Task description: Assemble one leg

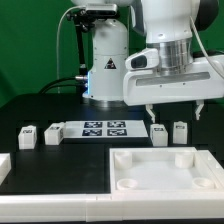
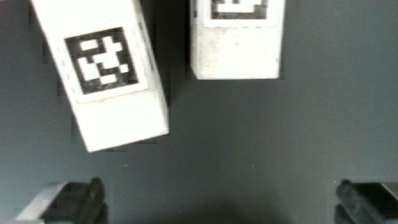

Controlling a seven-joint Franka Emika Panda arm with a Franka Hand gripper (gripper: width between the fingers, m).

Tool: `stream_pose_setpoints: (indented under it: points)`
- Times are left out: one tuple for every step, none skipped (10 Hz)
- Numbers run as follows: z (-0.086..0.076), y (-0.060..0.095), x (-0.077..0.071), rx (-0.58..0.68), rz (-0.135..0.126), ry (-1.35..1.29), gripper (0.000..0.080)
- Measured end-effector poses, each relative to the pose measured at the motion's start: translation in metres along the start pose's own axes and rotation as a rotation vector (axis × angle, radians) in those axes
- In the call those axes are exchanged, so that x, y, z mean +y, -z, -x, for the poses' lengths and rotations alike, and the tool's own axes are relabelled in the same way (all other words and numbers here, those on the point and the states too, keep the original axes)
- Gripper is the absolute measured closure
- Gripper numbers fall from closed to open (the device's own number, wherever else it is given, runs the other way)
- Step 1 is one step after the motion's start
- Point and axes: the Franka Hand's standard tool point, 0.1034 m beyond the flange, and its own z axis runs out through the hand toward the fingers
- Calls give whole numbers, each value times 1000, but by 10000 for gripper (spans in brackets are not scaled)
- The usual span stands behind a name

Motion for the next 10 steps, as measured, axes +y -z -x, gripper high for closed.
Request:
stream_pose_setpoints:
  points:
    - [0,0,0,-19,3,5,150]
    - [1,0,0,-18,3,7,150]
    - [4,-1,2,-54,9,14,150]
    - [9,-1,6,-193,25,28,150]
    - [10,-3,7,-261,20,-10,150]
    - [25,-3,5,-393,33,-17,150]
    - [29,-1,0,-496,37,-14,150]
    - [29,-2,-4,-552,37,-14,150]
    - [37,-1,-5,-663,45,-13,150]
    - [38,-4,-8,-717,44,-12,150]
